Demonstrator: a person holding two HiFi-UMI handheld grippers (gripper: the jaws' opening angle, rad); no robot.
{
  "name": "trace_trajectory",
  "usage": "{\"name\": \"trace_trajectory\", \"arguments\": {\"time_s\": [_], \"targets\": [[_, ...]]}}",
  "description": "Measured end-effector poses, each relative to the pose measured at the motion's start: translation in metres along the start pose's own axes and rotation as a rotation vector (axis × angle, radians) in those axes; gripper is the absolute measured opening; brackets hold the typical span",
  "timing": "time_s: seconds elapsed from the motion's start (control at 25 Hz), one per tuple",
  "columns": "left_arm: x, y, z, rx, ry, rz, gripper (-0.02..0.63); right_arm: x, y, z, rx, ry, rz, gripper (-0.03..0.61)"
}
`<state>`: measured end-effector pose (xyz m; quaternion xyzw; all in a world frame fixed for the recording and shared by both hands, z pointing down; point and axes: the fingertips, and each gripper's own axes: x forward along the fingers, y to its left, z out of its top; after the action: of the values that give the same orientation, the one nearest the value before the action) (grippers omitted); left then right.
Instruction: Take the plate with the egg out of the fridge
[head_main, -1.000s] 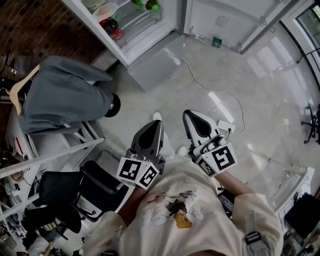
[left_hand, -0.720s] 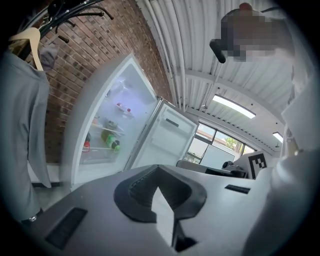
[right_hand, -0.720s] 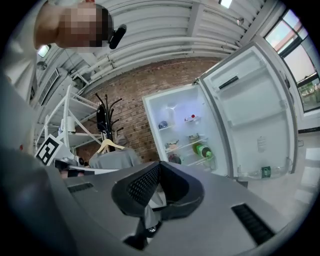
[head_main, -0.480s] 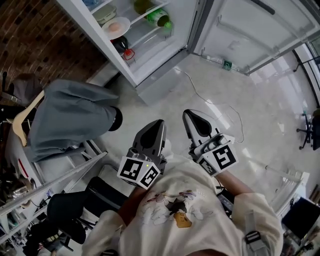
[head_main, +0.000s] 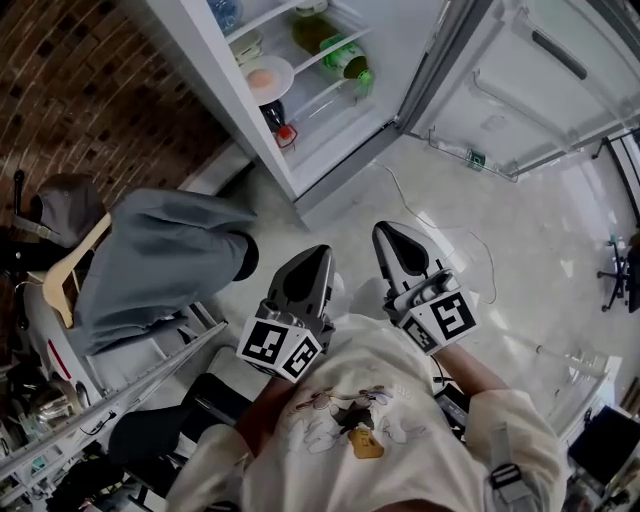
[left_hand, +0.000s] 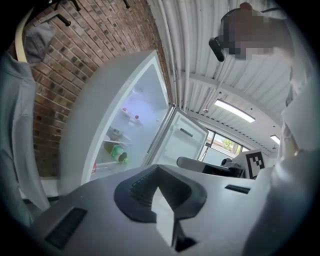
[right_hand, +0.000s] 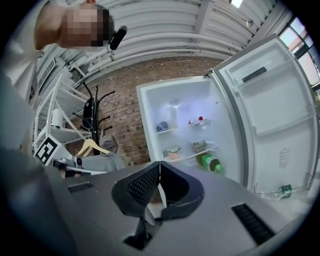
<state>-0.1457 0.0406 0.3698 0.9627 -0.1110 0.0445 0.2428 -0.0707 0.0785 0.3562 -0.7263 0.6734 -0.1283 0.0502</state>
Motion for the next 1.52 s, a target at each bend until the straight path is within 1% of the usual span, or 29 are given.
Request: {"name": "trace_trajectory", "arguments": {"time_s": [0.12, 0.32, 0.48, 0.76, 0.92, 1.08, 1.24, 1.4, 1.52], "targets": [[0.004, 0.007, 0.005, -0.003, -0.007, -0.003, -0.006, 0.01, 0.001, 0.002, -0.011, -0.003, 0.005, 0.008], [0.007, 0.009, 0.012, 0.015, -0.019, -0.024, -0.007, 0.025, 0.018, 0.0, -0.04, 0.019, 0.104, 0.008], [0.017, 0.015, 0.012, 0.012, -0.019, -0.003, -0.006, 0.037, 0.014, 0.012, -0.089, -0.01, 0.126, 0.008], [0.05, 0.028, 0.027, 0.032, -0.026, 0.043, -0.006, 0.07, -0.025, 0.021, -0.07, -0.017, 0.123, 0.008], [0.084, 0.035, 0.034, 0.024, -0.031, 0.056, -0.006, 0.091, -0.046, 0.03, -0.079, -0.007, 0.158, 0.008], [0.125, 0.042, 0.045, 0.037, -0.039, 0.062, -0.006, 0.114, -0.072, 0.044, -0.085, -0.009, 0.196, 0.008], [0.164, 0.05, 0.052, 0.022, -0.041, 0.08, -0.006, 0.136, -0.108, 0.05, -0.046, 0.0, 0.203, 0.008], [0.192, 0.051, 0.062, 0.04, -0.045, 0.106, -0.007, 0.154, -0.137, 0.05, 0.0, 0.02, 0.223, 0.008], [0.206, 0.057, 0.063, 0.002, -0.055, 0.137, -0.006, 0.167, -0.152, 0.051, 0.039, 0.028, 0.242, 0.008]]}}
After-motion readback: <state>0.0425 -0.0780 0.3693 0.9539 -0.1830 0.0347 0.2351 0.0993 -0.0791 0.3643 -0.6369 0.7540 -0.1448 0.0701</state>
